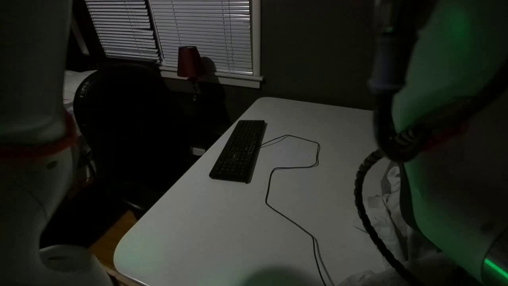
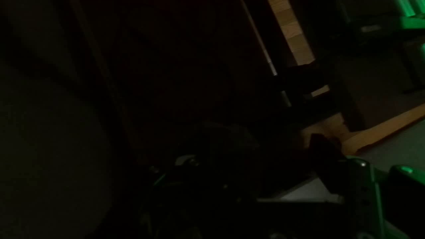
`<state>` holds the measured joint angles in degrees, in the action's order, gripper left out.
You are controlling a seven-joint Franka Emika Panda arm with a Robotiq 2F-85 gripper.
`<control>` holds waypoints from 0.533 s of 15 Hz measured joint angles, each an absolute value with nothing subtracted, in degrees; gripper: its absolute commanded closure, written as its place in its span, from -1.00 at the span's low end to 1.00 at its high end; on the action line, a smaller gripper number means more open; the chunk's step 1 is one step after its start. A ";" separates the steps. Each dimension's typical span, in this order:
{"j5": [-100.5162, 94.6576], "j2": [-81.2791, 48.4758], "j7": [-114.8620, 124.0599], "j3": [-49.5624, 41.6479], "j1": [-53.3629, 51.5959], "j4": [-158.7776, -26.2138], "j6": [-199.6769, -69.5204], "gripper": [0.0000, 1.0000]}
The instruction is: Pull the cable to the right
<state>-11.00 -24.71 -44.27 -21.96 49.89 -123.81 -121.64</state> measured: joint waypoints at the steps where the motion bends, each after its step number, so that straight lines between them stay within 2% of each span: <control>1: -10.01 -24.28 -44.74 -21.10 49.89 -124.32 -119.36 -1.00; 4: -5.75 -21.85 -47.46 -18.52 49.85 -127.19 -115.04 -1.00; 8: 2.10 -15.98 -52.68 -15.91 49.37 -132.12 -116.52 -1.00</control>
